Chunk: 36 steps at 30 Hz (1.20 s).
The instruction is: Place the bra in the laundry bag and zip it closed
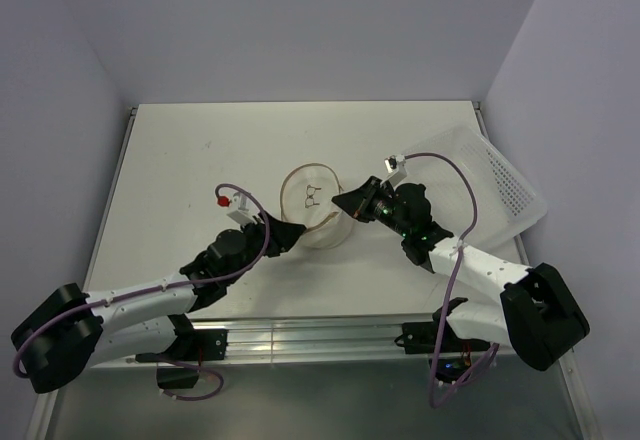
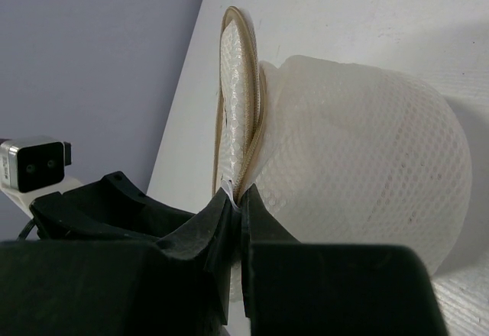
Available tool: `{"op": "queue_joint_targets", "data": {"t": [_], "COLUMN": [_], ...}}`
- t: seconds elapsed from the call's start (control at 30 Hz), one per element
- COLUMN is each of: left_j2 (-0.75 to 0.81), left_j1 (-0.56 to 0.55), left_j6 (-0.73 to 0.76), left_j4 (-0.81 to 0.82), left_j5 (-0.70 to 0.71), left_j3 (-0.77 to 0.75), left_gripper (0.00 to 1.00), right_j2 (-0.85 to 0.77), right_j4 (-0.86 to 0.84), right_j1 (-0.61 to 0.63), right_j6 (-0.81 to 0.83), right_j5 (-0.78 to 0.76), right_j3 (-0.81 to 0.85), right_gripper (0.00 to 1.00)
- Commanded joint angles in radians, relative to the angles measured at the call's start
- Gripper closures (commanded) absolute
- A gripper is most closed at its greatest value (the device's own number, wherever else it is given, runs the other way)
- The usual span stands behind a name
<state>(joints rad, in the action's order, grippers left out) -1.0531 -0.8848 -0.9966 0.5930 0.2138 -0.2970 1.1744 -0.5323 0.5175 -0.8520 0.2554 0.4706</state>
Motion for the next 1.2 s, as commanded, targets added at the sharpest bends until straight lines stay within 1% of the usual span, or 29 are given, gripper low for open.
{"op": "queue_joint_targets", "data": {"t": [0.0, 0.17, 0.23, 0.5, 0.8, 0.93, 0.97, 1.0, 1.07, 1.1, 1.17], "left_j2": [0.002, -0.007, -0.024, -0.054, -0.077, -0.078, -0.065, -0.059, -0.041, -0.035, -0.022], "left_j1": [0.004, 0.004, 0.006, 0.006, 0.006, 0.006, 0.006, 0.006, 0.006, 0.006, 0.006], "left_j6": [-0.022, -0.042, -0.050, -0.037, -0.066, -0.068, -0.066, -0.065, -0.057, -0.056, -0.054], "left_j4": [-0.002, -0.007, 0.051, 0.152, 0.246, 0.254, 0.251, 0.239, 0.220, 0.206, 0.202], "left_j5": [0.030, 0.055, 0.026, -0.030, -0.051, -0.045, -0.041, -0.030, -0.022, -0.018, -0.011], "left_j3": [-0.005, 0.030, 0.044, 0.050, 0.076, 0.078, 0.079, 0.081, 0.078, 0.076, 0.079], "left_gripper": [0.50, 0.50, 0.51, 0.53, 0.60, 0.70, 0.74, 0.80, 0.86, 0.91, 0.94], "right_j2": [-0.038, -0.042, -0.042, -0.044, -0.027, -0.035, -0.035, -0.033, -0.029, -0.027, -0.024], "right_j4": [-0.060, -0.058, -0.063, -0.063, -0.080, -0.074, -0.074, -0.074, -0.075, -0.077, -0.081], "right_j1": [0.006, 0.004, 0.004, 0.004, 0.004, 0.004, 0.004, 0.004, 0.004, 0.004, 0.004], "right_j6": [-0.004, -0.005, -0.007, -0.004, -0.013, -0.009, -0.009, -0.009, -0.009, -0.010, -0.013], "right_j5": [0.013, 0.007, 0.005, 0.004, 0.019, 0.016, 0.015, 0.013, 0.013, 0.016, 0.016], "right_j3": [-0.003, -0.006, -0.007, -0.010, -0.010, -0.012, -0.012, -0.013, -0.012, -0.012, -0.013], "right_gripper": [1.00, 1.00, 1.00, 1.00, 1.00, 1.00, 1.00, 1.00, 1.00, 1.00, 1.00]}}
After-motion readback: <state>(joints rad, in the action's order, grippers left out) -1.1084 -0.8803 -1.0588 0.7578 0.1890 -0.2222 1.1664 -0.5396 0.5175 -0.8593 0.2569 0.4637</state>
